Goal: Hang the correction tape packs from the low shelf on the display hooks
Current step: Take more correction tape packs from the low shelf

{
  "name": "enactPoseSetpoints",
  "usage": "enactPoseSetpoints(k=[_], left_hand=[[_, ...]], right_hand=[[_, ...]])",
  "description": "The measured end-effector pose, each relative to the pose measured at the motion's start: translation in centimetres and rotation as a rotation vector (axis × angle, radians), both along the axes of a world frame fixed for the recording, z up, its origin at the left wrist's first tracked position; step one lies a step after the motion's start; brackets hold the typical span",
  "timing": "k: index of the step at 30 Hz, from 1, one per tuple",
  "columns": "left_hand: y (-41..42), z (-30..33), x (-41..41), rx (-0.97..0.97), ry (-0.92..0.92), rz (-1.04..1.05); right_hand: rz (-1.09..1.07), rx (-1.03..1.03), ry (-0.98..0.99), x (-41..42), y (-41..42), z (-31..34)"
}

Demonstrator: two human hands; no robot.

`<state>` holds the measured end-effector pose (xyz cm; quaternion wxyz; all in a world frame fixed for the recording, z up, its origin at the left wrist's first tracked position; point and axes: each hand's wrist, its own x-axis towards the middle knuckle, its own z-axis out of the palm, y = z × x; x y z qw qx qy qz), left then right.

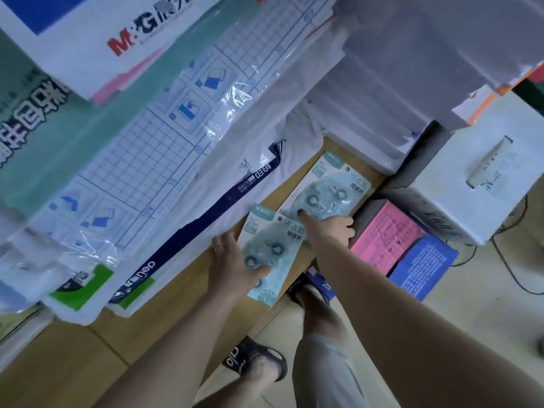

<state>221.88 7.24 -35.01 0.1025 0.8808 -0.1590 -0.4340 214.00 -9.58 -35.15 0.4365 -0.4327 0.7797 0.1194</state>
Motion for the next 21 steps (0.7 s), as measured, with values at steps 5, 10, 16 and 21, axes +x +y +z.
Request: enactPoseSetpoints(k=[5, 10, 16, 21], left_hand=[[0.0, -0.9, 0.8, -0.033, -0.028, -0.053], [1.2, -0.6, 1.4, -0.078, 0.133, 0.043], [3.6, 1.2, 2.2, -0.167, 0.23, 0.238], [4.2, 4.7, 2.7, -0.236, 0.199, 0.263]], right_hand=[[-0.015, -0.092, 0.006, -0.2, 0.8, -0.8], [-0.039, -0.105, -0.034, -0.6, 0.8, -0.6], [-0.006, -0.042, 0.004, -0.7, 0.8, 0.2], [-0.016, -0.055, -0.075, -0.2, 1.6, 2.3]])
